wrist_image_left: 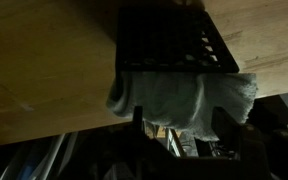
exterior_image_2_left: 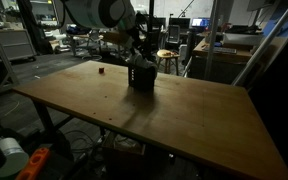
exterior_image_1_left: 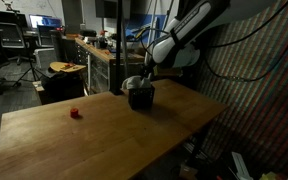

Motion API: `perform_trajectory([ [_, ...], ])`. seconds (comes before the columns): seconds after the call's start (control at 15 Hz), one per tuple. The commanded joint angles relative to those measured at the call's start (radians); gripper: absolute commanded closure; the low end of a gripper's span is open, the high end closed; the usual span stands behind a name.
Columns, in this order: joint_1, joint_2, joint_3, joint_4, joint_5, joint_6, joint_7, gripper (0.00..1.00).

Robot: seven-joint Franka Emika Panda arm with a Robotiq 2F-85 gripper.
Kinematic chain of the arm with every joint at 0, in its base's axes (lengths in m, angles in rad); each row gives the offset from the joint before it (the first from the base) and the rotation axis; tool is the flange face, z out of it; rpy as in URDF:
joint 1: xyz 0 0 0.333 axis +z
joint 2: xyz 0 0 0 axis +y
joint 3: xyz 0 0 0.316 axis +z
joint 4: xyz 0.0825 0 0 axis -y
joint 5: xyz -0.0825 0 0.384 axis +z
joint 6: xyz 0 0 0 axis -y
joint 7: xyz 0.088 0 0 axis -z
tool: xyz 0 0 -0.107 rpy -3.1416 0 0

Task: Pick up the cloth and put it in the box

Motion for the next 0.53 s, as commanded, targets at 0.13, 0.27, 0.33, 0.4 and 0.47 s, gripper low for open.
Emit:
perform_trajectory([
  [0.13, 0.039, -0.072, -0.016, -0.005, -0.101, -0.017, 0.099, 0.74],
  [0.27, 0.040, -0.084, -0.013, -0.001, -0.139, -0.023, 0.125, 0.88],
  [0.33, 0.039, -0.089, -0.012, -0.001, -0.155, -0.024, 0.135, 0.96],
  [0.4, 0.038, -0.093, -0.010, 0.000, -0.172, -0.025, 0.145, 0.99],
  [0.47, 0.036, -0.095, -0.008, 0.000, -0.185, -0.025, 0.153, 1.00],
])
